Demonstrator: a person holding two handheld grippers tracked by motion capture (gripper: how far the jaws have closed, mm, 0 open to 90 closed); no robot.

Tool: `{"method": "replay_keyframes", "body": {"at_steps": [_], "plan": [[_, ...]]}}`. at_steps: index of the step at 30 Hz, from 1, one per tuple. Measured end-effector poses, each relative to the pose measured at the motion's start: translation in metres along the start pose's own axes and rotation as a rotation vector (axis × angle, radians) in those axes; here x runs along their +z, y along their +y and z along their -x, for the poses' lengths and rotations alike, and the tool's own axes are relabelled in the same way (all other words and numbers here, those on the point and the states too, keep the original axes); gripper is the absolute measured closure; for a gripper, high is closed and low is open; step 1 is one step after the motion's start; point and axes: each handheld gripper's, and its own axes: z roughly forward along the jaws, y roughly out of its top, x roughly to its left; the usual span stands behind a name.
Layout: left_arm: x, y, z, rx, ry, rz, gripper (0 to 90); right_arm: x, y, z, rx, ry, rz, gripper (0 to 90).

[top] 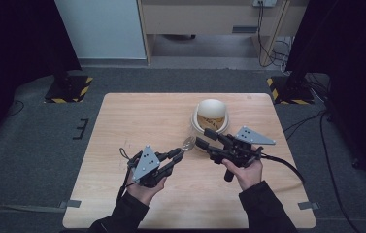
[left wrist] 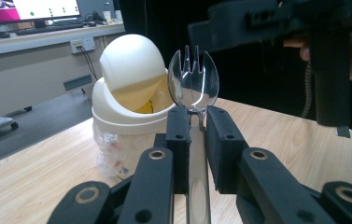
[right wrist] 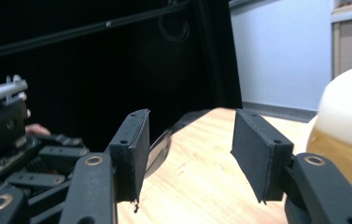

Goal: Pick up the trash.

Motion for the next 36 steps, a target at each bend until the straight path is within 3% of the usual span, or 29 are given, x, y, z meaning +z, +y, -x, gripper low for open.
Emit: {"method": "replay_keyframes", "body": {"at_steps": [7, 9, 16, 17, 20, 24, 30, 33, 36], "plan": [[0.001, 0.000, 0.004, 0.009, -0.010, 0.001, 79.5, 0.008, -0.007, -0.007, 0.003, 0.048, -0.047, 58.0], [0.001, 0.000, 0.004, 0.008, -0.009, 0.003, 79.5, 0.009, -0.008, -0.007, 0.014, 0.064, -0.057, 65.0], [0.003, -0.002, 0.006, 0.015, -0.013, -0.004, 79.5, 0.008, -0.009, -0.007, 0.039, 0.090, -0.067, 77.2], [0.003, -0.002, 0.006, 0.014, -0.017, -0.004, 80.1, 0.007, -0.009, -0.007, 0.040, 0.101, -0.066, 83.8], [0.003, -0.003, 0.006, 0.016, -0.021, -0.004, 79.9, 0.007, -0.009, -0.007, 0.038, 0.102, -0.067, 84.7], [0.003, -0.004, 0.005, 0.006, -0.024, -0.006, 79.7, 0.006, -0.009, -0.006, 0.021, 0.090, -0.070, 85.4], [-0.004, -0.010, -0.002, -0.013, -0.012, -0.022, 73.1, -0.003, -0.001, 0.001, -0.024, 0.028, -0.042, 86.1], [-0.010, -0.016, -0.011, -0.033, 0.008, -0.037, 66.5, -0.011, 0.006, 0.006, -0.041, -0.003, -0.019, 86.2], [-0.014, -0.025, -0.023, -0.086, 0.020, -0.075, 60.6, -0.021, 0.016, 0.010, -0.064, -0.034, 0.012, 86.5]]}}
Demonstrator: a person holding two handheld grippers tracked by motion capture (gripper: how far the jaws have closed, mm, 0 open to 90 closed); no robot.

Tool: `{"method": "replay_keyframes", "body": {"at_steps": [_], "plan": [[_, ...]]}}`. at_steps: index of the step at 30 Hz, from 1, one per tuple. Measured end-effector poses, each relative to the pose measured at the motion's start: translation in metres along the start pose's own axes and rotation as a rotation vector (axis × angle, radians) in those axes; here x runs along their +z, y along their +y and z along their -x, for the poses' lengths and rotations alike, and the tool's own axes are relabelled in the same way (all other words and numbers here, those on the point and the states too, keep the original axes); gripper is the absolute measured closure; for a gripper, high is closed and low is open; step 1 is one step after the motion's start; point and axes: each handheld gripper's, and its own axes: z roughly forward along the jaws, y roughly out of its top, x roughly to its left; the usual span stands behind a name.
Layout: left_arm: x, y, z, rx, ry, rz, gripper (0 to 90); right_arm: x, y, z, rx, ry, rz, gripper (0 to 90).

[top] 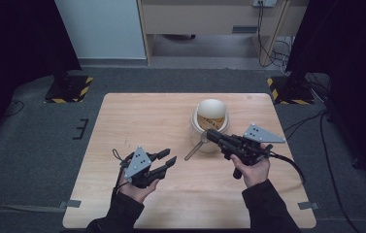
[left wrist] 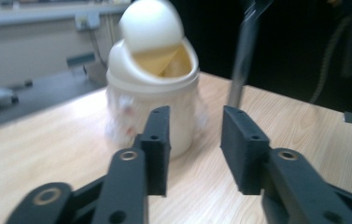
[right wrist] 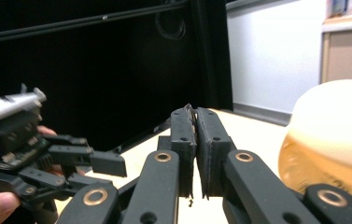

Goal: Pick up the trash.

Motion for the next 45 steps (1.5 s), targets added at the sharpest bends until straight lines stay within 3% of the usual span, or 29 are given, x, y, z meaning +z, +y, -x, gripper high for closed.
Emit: {"method": "replay_keyframes", "body": {"at_steps": [9, 11, 12, 19, 25, 31, 45], "plan": [[-0.015, -0.027, -0.033, -0.102, 0.062, -0.108, 44.0, -0.018, 0.019, 0.012, -0.026, -0.061, 0.060, 86.5], [-0.017, -0.038, -0.042, -0.130, 0.070, -0.161, 39.0, -0.024, 0.025, 0.017, -0.033, -0.088, 0.086, 86.6], [-0.017, -0.038, -0.042, -0.130, 0.070, -0.161, 37.0, -0.024, 0.025, 0.017, -0.033, -0.088, 0.086, 86.6], [-0.022, -0.059, -0.058, -0.153, 0.092, -0.291, 25.7, -0.032, 0.037, 0.027, -0.051, -0.142, 0.119, 86.6], [-0.019, -0.076, -0.073, -0.200, 0.104, -0.381, 23.3, -0.032, 0.044, 0.036, -0.105, -0.212, 0.111, 86.6], [-0.017, -0.083, -0.078, -0.200, 0.115, -0.423, 23.3, -0.025, 0.048, 0.040, -0.140, -0.256, 0.102, 86.6], [-0.010, -0.085, -0.080, -0.194, 0.114, -0.435, 23.3, 0.005, 0.039, 0.046, -0.247, -0.339, 0.044, 86.6]]}}
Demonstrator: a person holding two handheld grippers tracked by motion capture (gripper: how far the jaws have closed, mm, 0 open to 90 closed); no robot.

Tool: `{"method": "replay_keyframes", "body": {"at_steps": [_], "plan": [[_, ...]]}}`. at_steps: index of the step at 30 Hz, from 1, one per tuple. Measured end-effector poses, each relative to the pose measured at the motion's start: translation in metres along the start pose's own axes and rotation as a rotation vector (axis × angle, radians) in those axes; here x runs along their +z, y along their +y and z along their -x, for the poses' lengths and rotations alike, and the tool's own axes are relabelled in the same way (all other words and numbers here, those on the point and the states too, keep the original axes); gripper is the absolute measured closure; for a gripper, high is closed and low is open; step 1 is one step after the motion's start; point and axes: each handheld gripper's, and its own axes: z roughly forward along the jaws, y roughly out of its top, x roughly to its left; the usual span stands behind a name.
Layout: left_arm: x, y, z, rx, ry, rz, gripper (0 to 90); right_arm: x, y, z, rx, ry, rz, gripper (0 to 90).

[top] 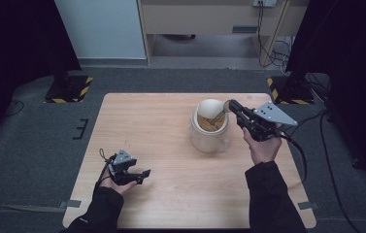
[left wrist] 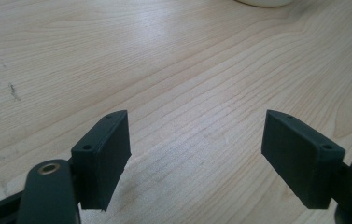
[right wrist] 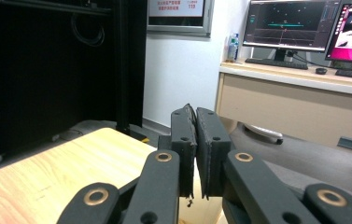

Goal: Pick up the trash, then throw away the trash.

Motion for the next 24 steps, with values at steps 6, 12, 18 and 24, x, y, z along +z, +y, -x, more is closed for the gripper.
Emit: {"method": "replay_keyframes", "body": {"at_steps": [6, 12, 18, 24], "plan": [[0.000, 0.000, 0.000, -0.002, 0.000, 0.000, 23.3, 0.003, -0.003, -0.002, -0.036, -0.030, 0.006, 86.7], [0.000, 0.000, 0.001, 0.001, -0.006, -0.002, 23.3, 0.008, -0.009, -0.006, -0.084, -0.041, -0.013, 86.7], [0.000, 0.001, 0.001, -0.003, -0.007, 0.000, 23.4, 0.014, -0.016, -0.011, -0.111, -0.039, -0.036, 86.7], [0.000, 0.001, 0.001, 0.003, -0.006, -0.003, 23.5, 0.020, -0.026, -0.010, -0.106, -0.035, -0.054, 86.0]]}}
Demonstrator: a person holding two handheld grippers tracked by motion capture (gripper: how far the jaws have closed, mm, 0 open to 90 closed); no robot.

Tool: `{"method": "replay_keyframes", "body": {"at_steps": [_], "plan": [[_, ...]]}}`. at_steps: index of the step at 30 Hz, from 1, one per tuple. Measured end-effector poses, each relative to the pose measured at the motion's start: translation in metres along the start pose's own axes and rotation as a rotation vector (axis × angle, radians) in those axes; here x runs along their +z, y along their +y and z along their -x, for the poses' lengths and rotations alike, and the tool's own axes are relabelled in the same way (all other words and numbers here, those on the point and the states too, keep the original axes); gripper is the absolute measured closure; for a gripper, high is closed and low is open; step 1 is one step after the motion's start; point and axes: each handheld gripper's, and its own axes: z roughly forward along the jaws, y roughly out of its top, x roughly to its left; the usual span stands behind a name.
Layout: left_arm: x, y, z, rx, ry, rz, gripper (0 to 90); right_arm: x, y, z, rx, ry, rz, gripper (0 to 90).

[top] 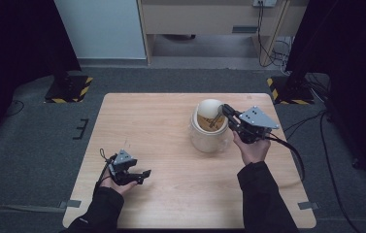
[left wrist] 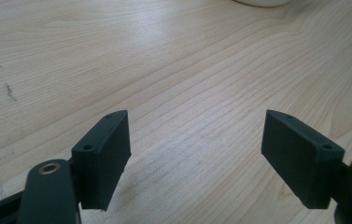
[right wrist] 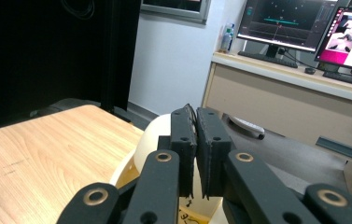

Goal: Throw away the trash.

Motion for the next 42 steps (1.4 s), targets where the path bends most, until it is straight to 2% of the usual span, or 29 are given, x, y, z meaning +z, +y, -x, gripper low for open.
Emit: {"method": "replay_keyframes", "body": {"at_steps": [8, 13, 18, 20, 23, 24, 25, 27, 29, 32, 33, 34, 35, 37, 38, 39, 42], "plan": [[-0.001, 0.001, 0.001, 0.006, 0.003, 0.002, 23.7, 0.008, -0.014, -0.003, 0.003, 0.027, -0.033, 83.1], [-0.001, 0.001, 0.001, 0.006, 0.004, 0.004, 23.7, 0.007, -0.015, -0.001, 0.026, 0.041, -0.030, 72.9], [-0.001, 0.001, 0.001, 0.006, 0.006, 0.002, 23.8, -0.004, -0.009, 0.007, 0.063, 0.033, 0.010, 67.6], [-0.001, 0.000, 0.001, 0.004, 0.006, -0.003, 23.8, -0.015, -0.005, 0.014, 0.085, 0.008, 0.037, 60.2], [-0.001, -0.001, 0.001, 0.003, 0.008, -0.008, 23.7, -0.022, -0.003, 0.019, 0.105, 0.002, 0.049, 55.0], [-0.001, -0.001, 0.001, 0.003, 0.009, -0.013, 23.3, -0.030, -0.003, 0.024, 0.135, -0.008, 0.056, 48.5], [-0.001, -0.001, 0.001, 0.003, 0.009, -0.013, 23.2, -0.030, -0.003, 0.024, 0.135, -0.008, 0.056, 48.5], [-0.001, -0.002, 0.000, -0.001, 0.012, -0.018, 23.0, -0.037, -0.006, 0.028, 0.169, -0.017, 0.046, 42.5], [-0.001, -0.003, -0.001, -0.002, 0.014, -0.025, 22.5, -0.044, -0.012, 0.032, 0.200, -0.021, 0.028, 37.3], [0.000, -0.004, -0.003, -0.003, 0.020, -0.032, 21.4, -0.051, -0.027, 0.035, 0.236, -0.027, -0.036, 31.0], [0.000, -0.004, -0.003, -0.003, 0.022, -0.035, 21.3, -0.052, -0.033, 0.036, 0.235, -0.031, -0.064, 30.1], [0.000, -0.005, -0.004, 0.001, 0.025, -0.042, 20.6, -0.054, -0.046, 0.038, 0.243, -0.036, -0.129, 28.1], [0.000, -0.005, -0.004, 0.001, 0.025, -0.042, 20.3, -0.054, -0.046, 0.038, 0.243, -0.036, -0.129, 28.1], [0.000, -0.005, -0.004, 0.002, 0.026, -0.045, 20.1, -0.054, -0.060, 0.040, 0.248, -0.044, -0.172, 27.1], [0.000, -0.005, -0.005, 0.001, 0.028, -0.044, 19.1, -0.054, -0.073, 0.042, 0.256, -0.047, -0.224, 25.1], [0.000, -0.005, -0.006, 0.002, 0.033, -0.046, 19.1, -0.054, -0.073, 0.042, 0.256, -0.047, -0.224, 25.1], [0.000, -0.006, -0.011, -0.004, 0.042, -0.052, 18.4, -0.055, -0.091, 0.046, 0.271, -0.052, -0.296, 23.4]]}}
